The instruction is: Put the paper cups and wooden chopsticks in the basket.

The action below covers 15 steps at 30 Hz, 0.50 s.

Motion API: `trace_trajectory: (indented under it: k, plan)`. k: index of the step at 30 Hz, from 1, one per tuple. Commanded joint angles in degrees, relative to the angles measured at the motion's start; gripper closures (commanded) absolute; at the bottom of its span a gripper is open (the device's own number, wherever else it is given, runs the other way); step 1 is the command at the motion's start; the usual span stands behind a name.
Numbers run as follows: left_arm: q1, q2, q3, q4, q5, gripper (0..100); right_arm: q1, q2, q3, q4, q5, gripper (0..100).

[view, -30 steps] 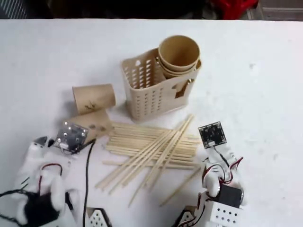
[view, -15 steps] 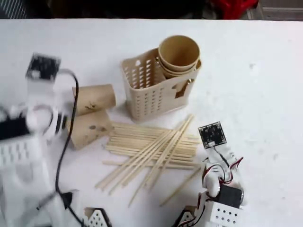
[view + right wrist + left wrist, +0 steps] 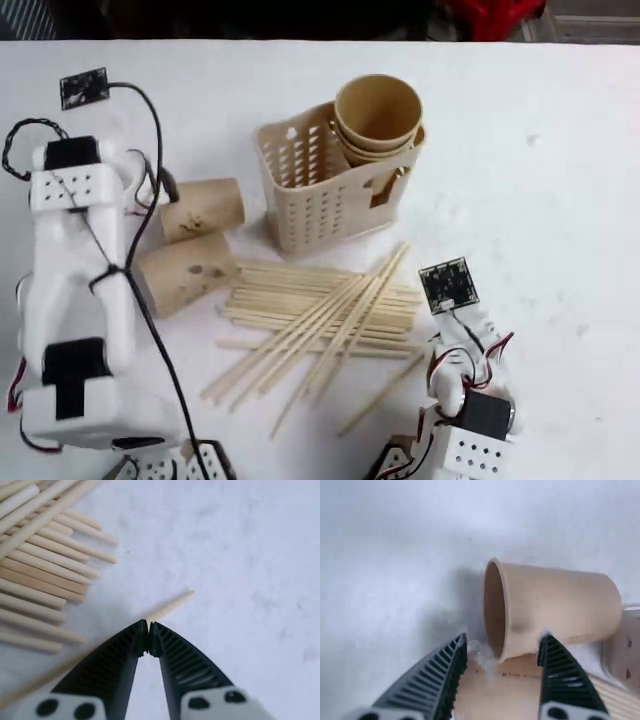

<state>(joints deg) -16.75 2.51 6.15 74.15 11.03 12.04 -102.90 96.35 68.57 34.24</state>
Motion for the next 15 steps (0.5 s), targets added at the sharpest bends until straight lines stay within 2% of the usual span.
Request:
trace_trajectory:
  k: [1,8,15]
  plan:
    - [1.1,3.12,-2.64,-4.66,2.02,76,0.57,-0.4,0.44,-0.75,0.62,98.1]
    - [5.41,9.54,-2.81,-8.79,5.1,76,0.57,-0.4,0.44,-0.66,0.62,98.1]
    - [6.29,10.15,-3.78,-8.7,5.63,76,0.57,-0.4,0.44,-0.66,0.62,98.1]
